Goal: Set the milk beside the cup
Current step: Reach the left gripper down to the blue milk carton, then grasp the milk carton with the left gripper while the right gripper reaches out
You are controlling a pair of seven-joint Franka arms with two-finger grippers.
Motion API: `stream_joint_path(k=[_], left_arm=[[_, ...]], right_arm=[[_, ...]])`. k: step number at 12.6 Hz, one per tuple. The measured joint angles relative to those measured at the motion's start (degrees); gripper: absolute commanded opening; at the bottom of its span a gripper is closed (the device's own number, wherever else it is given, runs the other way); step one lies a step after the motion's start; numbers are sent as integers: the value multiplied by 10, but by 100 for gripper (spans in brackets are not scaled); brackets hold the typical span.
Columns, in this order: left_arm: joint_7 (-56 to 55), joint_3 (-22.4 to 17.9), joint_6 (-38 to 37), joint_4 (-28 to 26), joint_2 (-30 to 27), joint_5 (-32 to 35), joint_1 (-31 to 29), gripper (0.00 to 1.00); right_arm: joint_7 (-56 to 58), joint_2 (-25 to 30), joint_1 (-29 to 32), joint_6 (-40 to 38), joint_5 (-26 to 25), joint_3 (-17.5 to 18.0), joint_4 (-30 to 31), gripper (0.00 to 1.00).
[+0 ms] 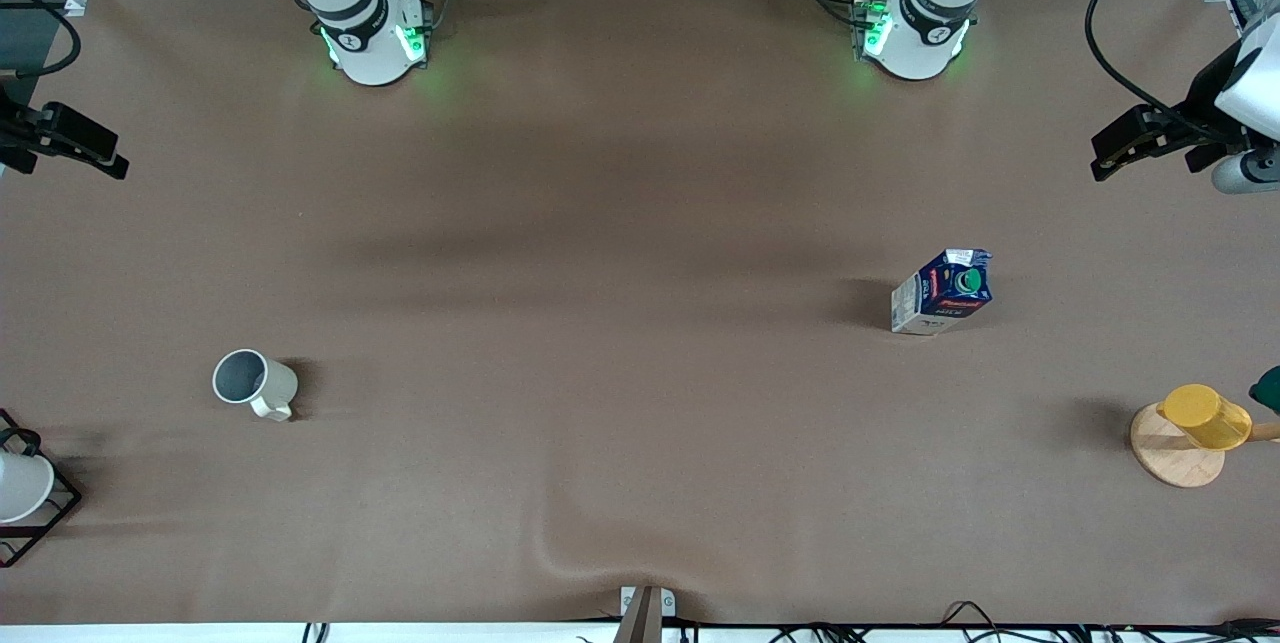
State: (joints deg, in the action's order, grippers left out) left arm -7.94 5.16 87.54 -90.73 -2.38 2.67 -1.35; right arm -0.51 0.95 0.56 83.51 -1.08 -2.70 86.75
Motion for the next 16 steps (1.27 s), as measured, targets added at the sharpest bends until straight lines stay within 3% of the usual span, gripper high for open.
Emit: stream_joint_path(k=[6, 9, 16], left_arm=[[0, 0, 1, 1, 12, 0, 0, 100], [1, 3, 40, -4, 46, 0, 1, 100], [1, 21, 214, -144, 84, 0, 3, 100]], right_arm=[[0, 0, -1, 0, 0, 0, 0, 100], [0, 0, -1, 1, 2, 0, 0, 100], [0, -13, -1, -1, 2, 0, 1, 100]])
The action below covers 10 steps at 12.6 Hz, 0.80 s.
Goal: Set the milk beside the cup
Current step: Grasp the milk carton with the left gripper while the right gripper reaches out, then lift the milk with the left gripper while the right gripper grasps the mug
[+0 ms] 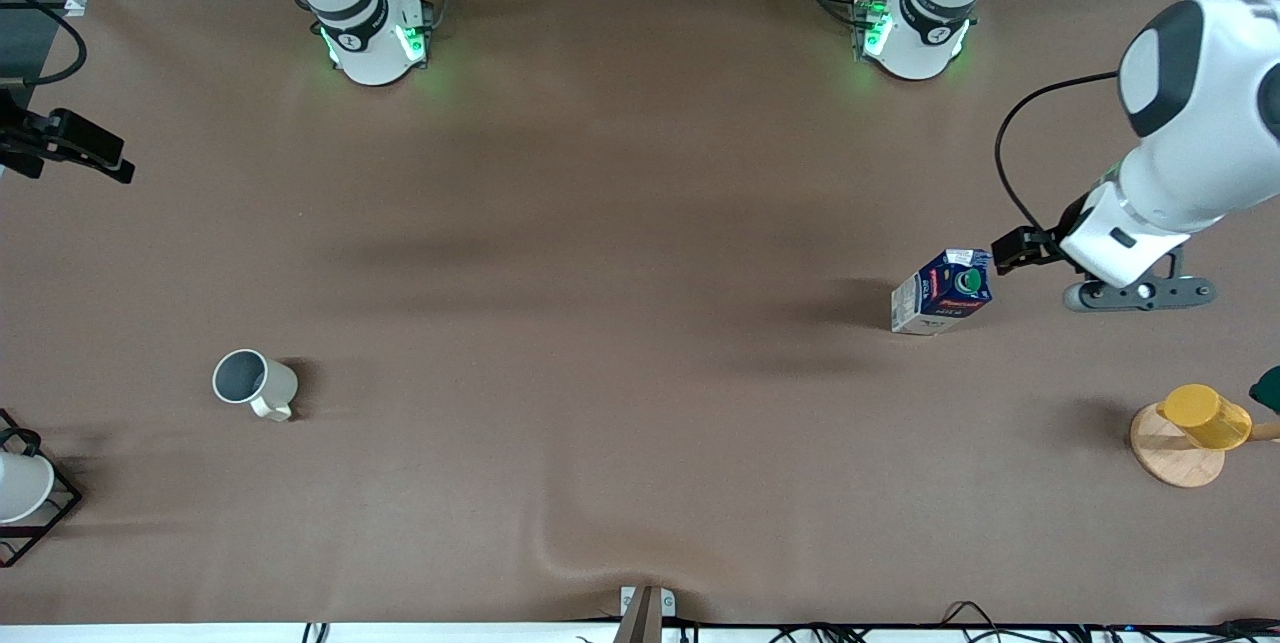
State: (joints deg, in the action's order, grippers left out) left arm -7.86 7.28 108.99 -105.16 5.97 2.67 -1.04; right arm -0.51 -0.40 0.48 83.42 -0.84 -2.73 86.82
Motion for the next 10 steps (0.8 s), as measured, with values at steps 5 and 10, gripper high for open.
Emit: stream_joint_path(k=[5, 10], left_arm=[[0, 2, 45, -47, 17, 0, 0, 100], [0, 11, 46, -53, 39, 0, 0, 100]], right_arm=[[0, -82, 0, 11, -1, -1, 1, 100], [0, -182, 3, 133, -1, -3, -4, 100]])
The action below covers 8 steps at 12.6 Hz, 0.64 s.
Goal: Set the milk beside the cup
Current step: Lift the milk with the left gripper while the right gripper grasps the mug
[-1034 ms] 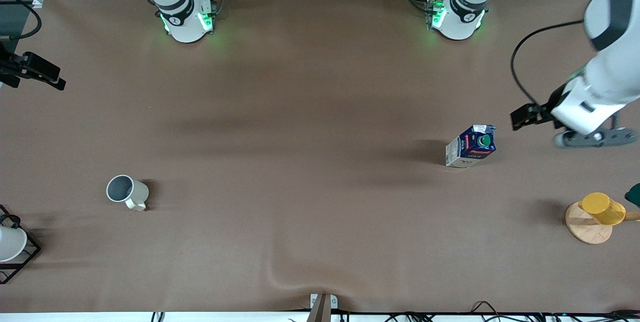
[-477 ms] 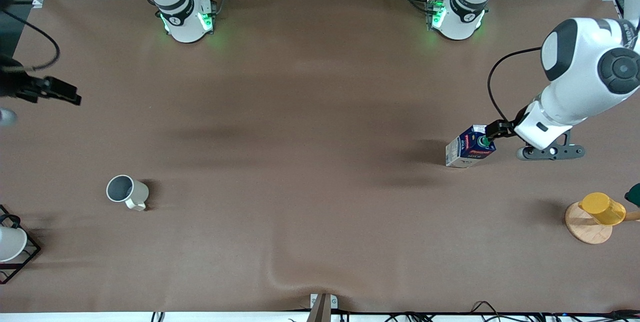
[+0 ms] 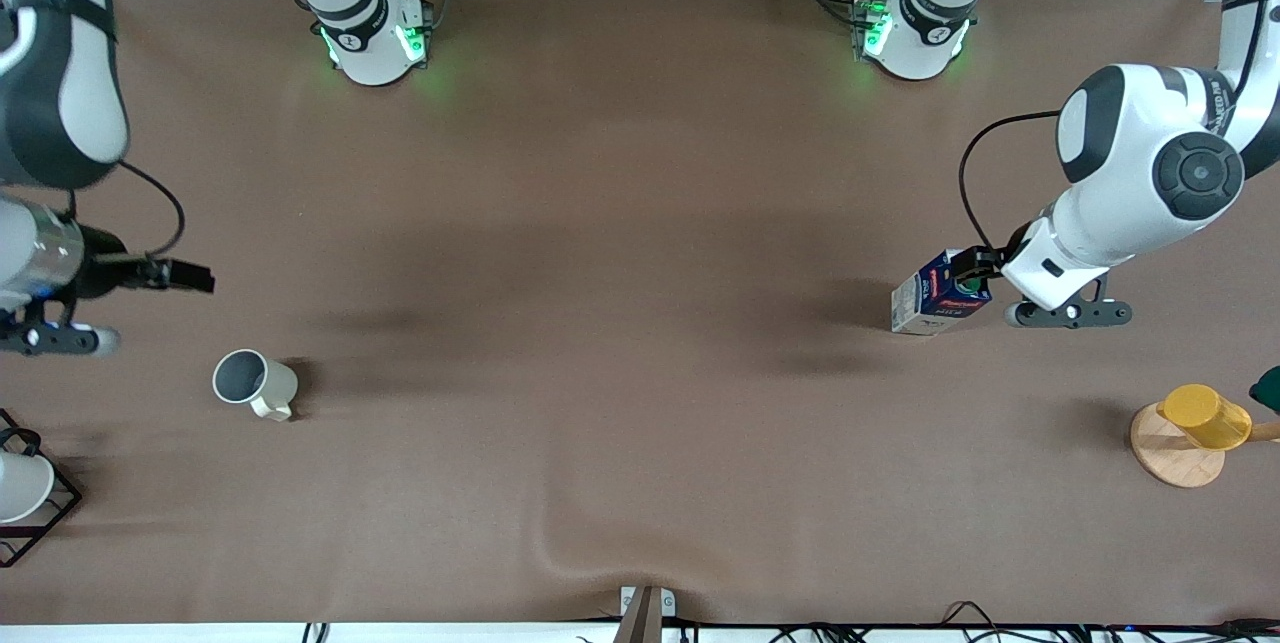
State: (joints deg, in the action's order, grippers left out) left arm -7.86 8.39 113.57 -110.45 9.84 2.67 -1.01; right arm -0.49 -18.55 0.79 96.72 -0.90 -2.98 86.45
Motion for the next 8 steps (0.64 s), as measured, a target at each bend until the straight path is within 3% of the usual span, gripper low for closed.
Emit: stream_joint_path(k=[3, 6, 8], left_arm=[[0, 5, 1, -5, 13, 0, 0, 100], [0, 6, 1, -8, 26, 0, 0, 100], [0, 6, 2, -9, 33, 0, 0, 92]], right_arm=[[11, -64, 27, 101, 0, -3, 0, 100], [98, -129, 64, 169, 0, -5, -2, 100], [123, -162, 72, 194, 0, -5, -4, 100]])
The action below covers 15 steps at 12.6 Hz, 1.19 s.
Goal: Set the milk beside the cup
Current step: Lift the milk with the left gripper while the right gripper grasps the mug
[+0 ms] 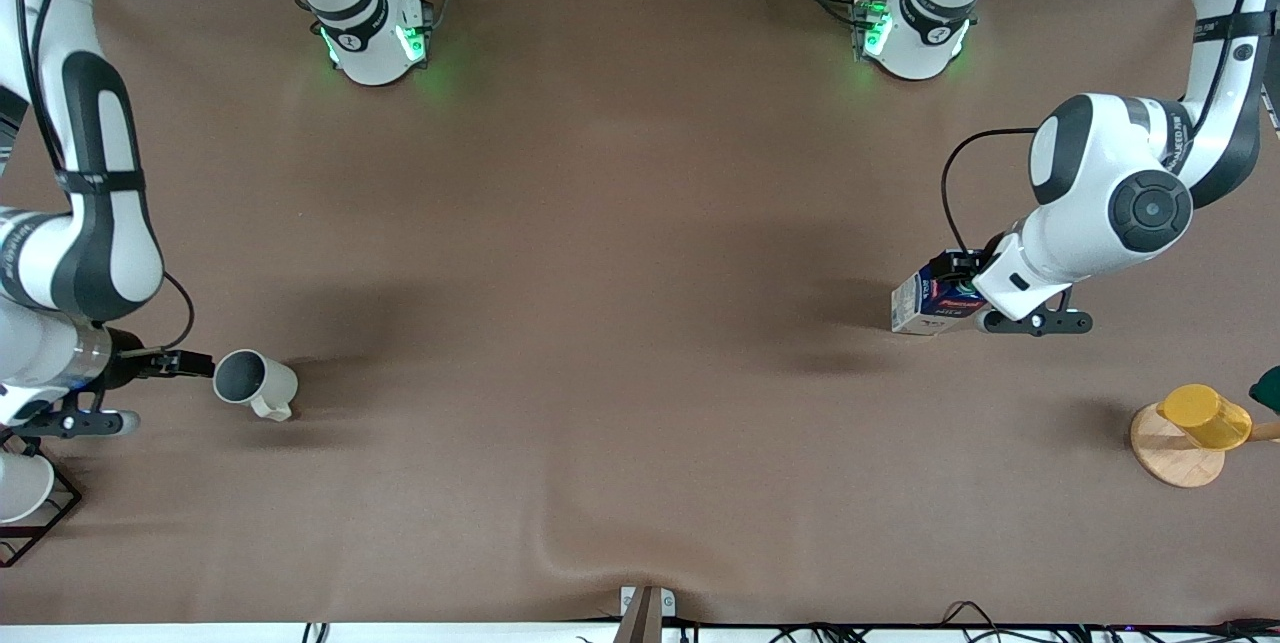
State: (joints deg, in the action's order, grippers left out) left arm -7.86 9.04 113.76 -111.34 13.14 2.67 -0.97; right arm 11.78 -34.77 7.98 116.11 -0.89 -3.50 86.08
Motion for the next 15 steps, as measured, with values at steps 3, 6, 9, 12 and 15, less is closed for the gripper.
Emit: stream_joint_path(k=[3, 6, 9, 12, 15], left_arm=[[0, 4, 1, 0, 6, 0, 0, 61], [0, 5, 1, 0, 6, 0, 1, 54], [0, 5, 1, 3, 6, 0, 1, 49], [0, 6, 1, 17, 5, 0, 1, 46], [-1, 12, -10, 43, -3, 0, 1, 47]], right_arm=[[2, -26, -5, 12, 0, 4, -2, 100], [2, -42, -6, 22, 0, 7, -3, 67], [8, -56, -13, 23, 0, 8, -3, 0], [15, -60, -12, 23, 0, 6, -3, 0], [18, -60, -12, 23, 0, 6, -5, 0]])
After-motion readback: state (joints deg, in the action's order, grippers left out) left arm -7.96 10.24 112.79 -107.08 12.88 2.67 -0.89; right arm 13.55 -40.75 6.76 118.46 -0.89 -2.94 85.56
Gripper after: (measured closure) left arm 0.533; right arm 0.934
